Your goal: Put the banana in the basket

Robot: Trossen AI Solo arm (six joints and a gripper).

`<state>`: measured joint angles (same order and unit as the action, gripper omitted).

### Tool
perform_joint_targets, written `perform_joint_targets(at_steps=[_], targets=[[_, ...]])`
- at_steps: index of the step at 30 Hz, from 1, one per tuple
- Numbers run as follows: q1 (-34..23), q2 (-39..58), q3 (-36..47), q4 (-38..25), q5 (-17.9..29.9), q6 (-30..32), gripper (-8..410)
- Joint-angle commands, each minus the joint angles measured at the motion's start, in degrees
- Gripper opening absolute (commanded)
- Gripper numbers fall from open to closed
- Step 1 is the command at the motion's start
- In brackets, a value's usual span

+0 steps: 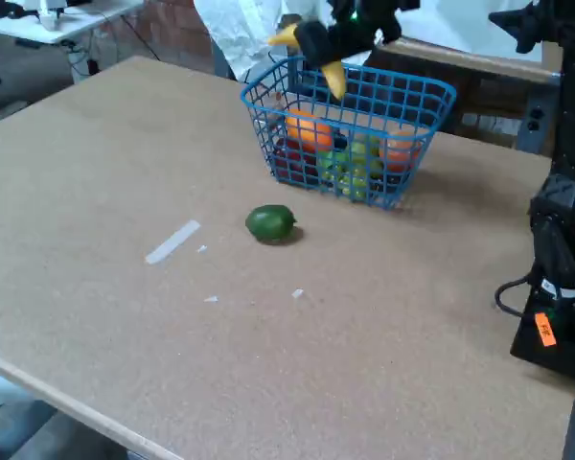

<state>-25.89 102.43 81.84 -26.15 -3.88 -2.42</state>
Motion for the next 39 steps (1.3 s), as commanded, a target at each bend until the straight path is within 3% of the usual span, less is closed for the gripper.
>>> perform_joint_targets(at_steps=[1, 7, 11, 25, 29, 39], targets=[[-3.04, 4.59, 0.13, 1.11, -0.22, 0.76, 37], [-6.03, 4.5, 0.13, 1.11, -2.25, 0.5, 41], [-6.56, 4.33, 0.13, 0.9, -2.45, 0.37, 68], [-6.56, 4.33, 0.13, 0.66, -2.56, -0.59, 260], [-6.54, 4.33, 0.13, 0.61, -0.09, -0.61, 299], [-6.54, 4.33, 0.13, 0.37, 0.42, -1.03, 312]])
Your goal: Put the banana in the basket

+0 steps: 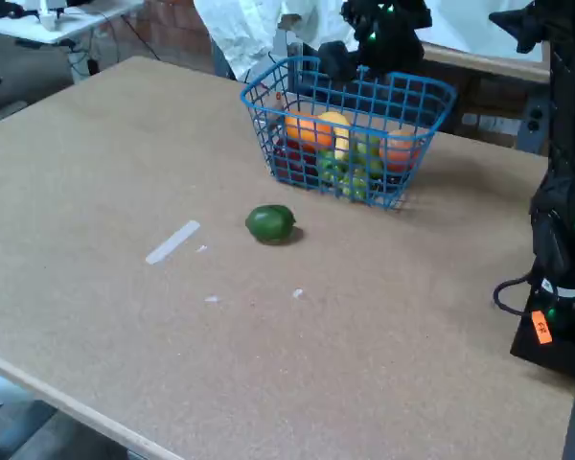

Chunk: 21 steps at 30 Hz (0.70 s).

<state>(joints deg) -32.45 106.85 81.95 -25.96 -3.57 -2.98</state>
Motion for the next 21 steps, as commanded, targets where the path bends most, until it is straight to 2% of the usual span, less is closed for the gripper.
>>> perform_joint_targets(at_steps=[1, 21], targets=[[0.02, -0.09, 0.02, 0.2, 0.09, -0.63, 312], [0.07, -1.14, 0.02, 0.42, 0.11, -1.79, 312]])
